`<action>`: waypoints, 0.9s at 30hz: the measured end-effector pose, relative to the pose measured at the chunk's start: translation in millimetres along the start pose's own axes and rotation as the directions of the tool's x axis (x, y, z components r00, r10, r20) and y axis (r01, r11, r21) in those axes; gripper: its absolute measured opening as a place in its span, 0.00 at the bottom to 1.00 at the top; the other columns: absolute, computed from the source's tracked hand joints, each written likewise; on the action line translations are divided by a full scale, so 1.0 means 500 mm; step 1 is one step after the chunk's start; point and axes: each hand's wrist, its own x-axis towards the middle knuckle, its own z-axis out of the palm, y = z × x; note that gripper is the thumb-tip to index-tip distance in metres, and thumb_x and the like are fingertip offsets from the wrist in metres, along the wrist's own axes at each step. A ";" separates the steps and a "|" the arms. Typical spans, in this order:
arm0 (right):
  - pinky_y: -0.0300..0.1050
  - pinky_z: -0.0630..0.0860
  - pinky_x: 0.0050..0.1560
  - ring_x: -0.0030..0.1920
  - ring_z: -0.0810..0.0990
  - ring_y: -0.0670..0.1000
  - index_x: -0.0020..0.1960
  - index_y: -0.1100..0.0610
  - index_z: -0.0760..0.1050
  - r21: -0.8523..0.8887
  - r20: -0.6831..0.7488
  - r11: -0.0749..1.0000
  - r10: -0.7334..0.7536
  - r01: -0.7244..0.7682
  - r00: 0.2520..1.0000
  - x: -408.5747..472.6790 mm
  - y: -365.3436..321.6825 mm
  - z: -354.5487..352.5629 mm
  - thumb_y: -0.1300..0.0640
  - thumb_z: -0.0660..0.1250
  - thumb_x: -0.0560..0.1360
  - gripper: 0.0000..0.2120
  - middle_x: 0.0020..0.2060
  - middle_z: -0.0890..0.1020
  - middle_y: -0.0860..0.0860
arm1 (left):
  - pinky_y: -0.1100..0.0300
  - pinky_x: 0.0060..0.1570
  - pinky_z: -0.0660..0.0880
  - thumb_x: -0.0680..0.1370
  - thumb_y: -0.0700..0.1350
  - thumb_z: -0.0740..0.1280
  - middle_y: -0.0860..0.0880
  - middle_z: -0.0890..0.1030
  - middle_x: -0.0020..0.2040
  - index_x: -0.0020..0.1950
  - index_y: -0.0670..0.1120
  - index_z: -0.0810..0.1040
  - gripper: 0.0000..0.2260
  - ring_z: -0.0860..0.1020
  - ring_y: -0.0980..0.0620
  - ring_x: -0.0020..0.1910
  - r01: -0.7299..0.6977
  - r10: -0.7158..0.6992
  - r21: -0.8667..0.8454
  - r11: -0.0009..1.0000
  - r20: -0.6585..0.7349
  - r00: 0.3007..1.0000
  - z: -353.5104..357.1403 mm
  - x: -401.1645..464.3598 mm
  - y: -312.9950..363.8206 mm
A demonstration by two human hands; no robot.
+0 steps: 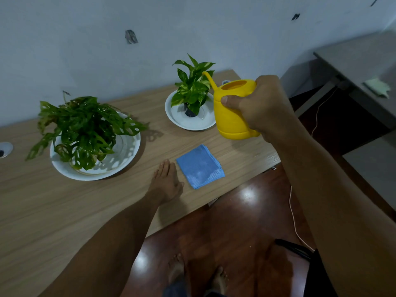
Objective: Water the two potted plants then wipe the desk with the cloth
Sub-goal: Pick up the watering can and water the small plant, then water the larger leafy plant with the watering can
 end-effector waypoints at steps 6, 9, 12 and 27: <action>0.51 0.78 0.50 0.56 0.79 0.58 0.60 0.62 0.74 0.094 -0.022 0.995 0.021 -0.018 1.000 -0.017 -0.008 0.007 0.43 0.79 0.67 0.32 0.56 0.79 0.58 | 0.48 0.83 0.44 0.82 0.60 0.59 0.41 0.44 0.85 0.84 0.41 0.44 0.40 0.42 0.45 0.85 -0.031 0.030 -0.008 1.000 -0.037 0.999 -0.004 -0.012 -0.021; 0.46 0.73 0.46 0.54 0.79 0.56 0.61 0.61 0.74 0.127 -0.008 0.992 0.025 -0.024 1.000 -0.029 -0.018 0.012 0.43 0.79 0.68 0.31 0.55 0.79 0.56 | 0.49 0.83 0.43 0.82 0.59 0.59 0.42 0.44 0.85 0.84 0.41 0.44 0.40 0.42 0.46 0.85 0.002 -0.002 -0.004 1.000 -0.063 0.998 0.000 -0.037 -0.041; 0.44 0.71 0.45 0.51 0.79 0.53 0.56 0.58 0.76 0.163 0.027 0.986 0.009 -0.014 1.000 -0.046 -0.035 0.012 0.45 0.79 0.68 0.25 0.50 0.79 0.53 | 0.48 0.83 0.43 0.83 0.59 0.59 0.42 0.44 0.85 0.84 0.41 0.44 0.40 0.43 0.45 0.85 0.049 -0.049 -0.007 0.999 -0.065 0.997 0.000 -0.060 -0.062; 0.40 0.72 0.34 0.40 0.79 0.47 0.52 0.57 0.79 0.144 0.341 0.953 -0.302 0.267 0.891 -0.161 -0.176 0.056 0.40 0.78 0.66 0.24 0.45 0.82 0.53 | 0.48 0.82 0.45 0.83 0.59 0.59 0.40 0.46 0.85 0.84 0.40 0.47 0.38 0.44 0.42 0.85 0.374 -0.388 -0.108 0.921 -0.165 0.907 0.014 -0.243 -0.196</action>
